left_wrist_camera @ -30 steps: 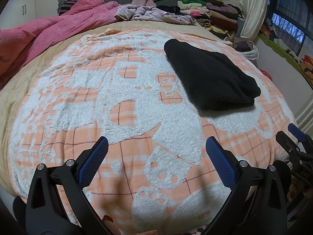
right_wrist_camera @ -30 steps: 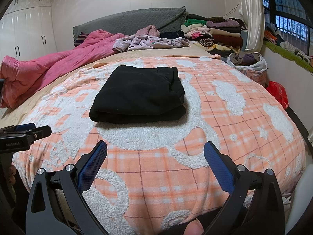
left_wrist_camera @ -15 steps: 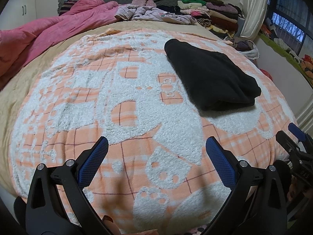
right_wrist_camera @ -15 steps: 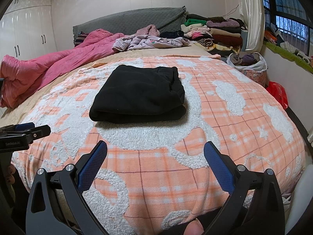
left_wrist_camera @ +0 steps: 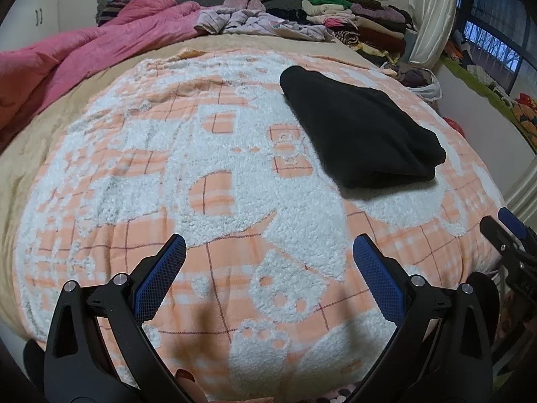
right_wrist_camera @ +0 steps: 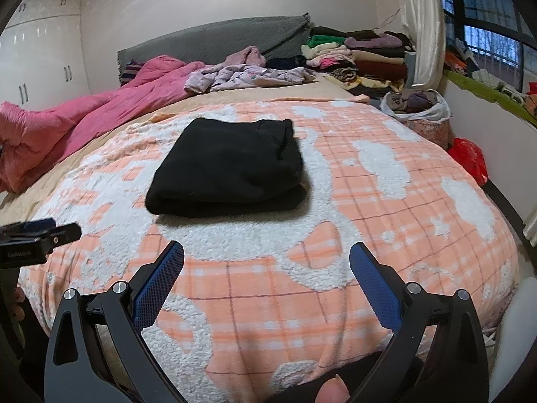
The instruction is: Fold small clothes
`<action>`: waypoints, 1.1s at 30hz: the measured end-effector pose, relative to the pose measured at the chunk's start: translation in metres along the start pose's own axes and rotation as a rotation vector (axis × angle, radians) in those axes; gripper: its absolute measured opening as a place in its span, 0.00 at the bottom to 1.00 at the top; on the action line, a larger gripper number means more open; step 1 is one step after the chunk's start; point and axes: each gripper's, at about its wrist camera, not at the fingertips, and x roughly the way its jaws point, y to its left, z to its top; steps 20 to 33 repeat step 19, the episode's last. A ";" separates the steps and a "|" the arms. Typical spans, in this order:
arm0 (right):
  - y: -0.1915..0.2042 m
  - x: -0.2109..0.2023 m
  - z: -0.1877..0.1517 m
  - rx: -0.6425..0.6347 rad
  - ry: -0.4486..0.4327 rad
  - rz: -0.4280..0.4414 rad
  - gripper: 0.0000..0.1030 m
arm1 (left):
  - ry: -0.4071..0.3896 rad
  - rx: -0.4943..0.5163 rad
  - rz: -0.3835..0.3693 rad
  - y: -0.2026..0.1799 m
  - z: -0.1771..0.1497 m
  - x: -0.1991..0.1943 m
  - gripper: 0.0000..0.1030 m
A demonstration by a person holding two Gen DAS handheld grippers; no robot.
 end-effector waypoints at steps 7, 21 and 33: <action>-0.058 -0.014 -0.001 0.123 -0.015 -0.122 0.96 | 0.025 -0.055 0.045 0.034 -0.001 0.007 0.91; -0.368 -0.075 -0.084 0.611 0.106 -0.880 0.96 | 0.024 -0.388 0.543 0.296 0.043 0.020 0.91; -0.368 -0.075 -0.084 0.611 0.106 -0.880 0.96 | 0.024 -0.388 0.543 0.296 0.043 0.020 0.91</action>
